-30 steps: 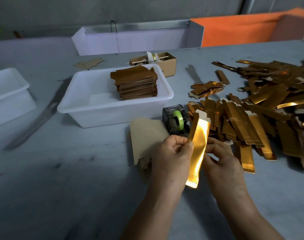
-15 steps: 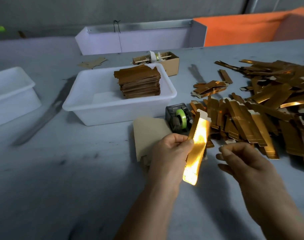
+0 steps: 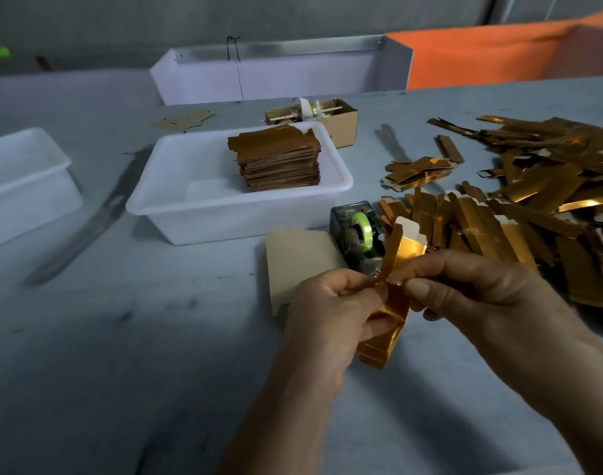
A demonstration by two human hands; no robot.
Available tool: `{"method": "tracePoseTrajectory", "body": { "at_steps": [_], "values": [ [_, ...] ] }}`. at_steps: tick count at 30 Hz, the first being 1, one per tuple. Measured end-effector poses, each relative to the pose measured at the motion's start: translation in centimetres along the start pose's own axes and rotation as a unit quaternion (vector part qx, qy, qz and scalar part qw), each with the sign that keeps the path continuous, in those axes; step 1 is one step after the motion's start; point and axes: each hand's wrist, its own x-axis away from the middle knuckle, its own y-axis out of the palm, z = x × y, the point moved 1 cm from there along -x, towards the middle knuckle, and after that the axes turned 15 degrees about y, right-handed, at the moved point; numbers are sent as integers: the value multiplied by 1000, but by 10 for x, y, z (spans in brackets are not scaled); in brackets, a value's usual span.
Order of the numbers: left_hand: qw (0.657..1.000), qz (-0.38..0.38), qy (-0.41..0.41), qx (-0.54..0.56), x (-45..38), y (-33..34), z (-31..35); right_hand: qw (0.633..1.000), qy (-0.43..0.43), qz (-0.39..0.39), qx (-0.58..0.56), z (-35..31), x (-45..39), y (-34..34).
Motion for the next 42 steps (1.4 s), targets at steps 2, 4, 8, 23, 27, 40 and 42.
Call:
{"method": "tracePoseTrajectory", "body": {
  "at_steps": [2, 4, 8, 23, 27, 40, 42],
  "values": [
    [1000, -14, -1, 23, 1, 0, 1, 1000, -17, 7, 22, 1, -2, 2],
    [999, -20, -3, 44, 2, 0, 2, 999, -17, 18, 42, 3, -4, 4],
    [997, -40, 0, 64, 3, -3, 2, 992, -2, 68, 108, 4, -5, 4],
    [998, 5, 59, 20, 10, 3, -7, 973, 4, 157, 169, 8, -4, 14],
    [981, 67, 146, -109, 17, 14, -10, 953, -7, 206, 222, 7, 1, 17],
    [947, 159, 246, -129, 26, 8, -1, 944, 65, 211, 244, 19, -6, 1],
    [952, 149, 239, -117, 27, 9, 1, 980, 81, 158, 84, 22, -5, 0]
  ]
}}
